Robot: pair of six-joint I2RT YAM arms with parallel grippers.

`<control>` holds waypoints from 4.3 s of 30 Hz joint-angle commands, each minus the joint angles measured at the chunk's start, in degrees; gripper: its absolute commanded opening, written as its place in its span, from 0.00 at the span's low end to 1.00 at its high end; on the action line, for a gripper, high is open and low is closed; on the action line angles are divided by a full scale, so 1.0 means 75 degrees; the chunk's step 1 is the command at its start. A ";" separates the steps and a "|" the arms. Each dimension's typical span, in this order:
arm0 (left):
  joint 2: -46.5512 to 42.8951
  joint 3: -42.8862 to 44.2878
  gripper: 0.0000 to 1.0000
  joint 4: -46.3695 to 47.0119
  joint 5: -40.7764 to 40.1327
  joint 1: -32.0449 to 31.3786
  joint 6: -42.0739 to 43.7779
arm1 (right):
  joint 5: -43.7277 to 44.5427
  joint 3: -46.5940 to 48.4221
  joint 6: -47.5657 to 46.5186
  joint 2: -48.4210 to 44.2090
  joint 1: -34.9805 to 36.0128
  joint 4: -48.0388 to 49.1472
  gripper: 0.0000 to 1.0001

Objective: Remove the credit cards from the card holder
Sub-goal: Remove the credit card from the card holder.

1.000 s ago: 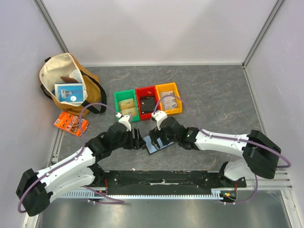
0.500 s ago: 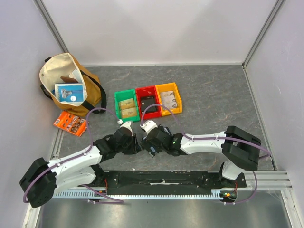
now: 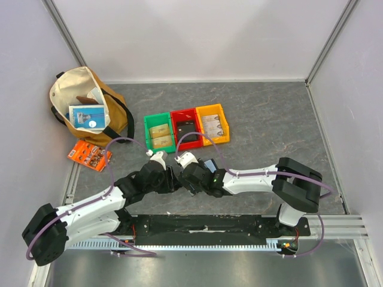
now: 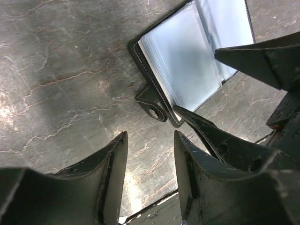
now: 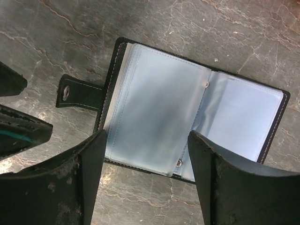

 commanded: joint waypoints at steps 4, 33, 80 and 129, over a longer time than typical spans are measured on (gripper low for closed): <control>0.0195 0.0059 0.55 0.0611 -0.0140 -0.0043 -0.0319 | 0.0149 0.0155 0.0151 0.0178 -0.0038 -0.0024 0.65; 0.2471 0.1161 0.02 0.0858 -0.1336 -0.0043 0.0127 | -0.0228 -0.0525 0.0444 -0.1286 -0.1139 -0.0070 0.46; 0.0759 -0.0269 0.02 0.0776 -0.0410 -0.0043 -0.0658 | -0.0157 0.0542 -0.0236 0.0179 -0.0320 -0.0246 0.78; -0.0155 0.1817 0.57 -0.0444 -0.0271 0.0426 0.0081 | -0.4773 -0.1321 0.0736 -0.1323 -0.3202 0.2178 0.32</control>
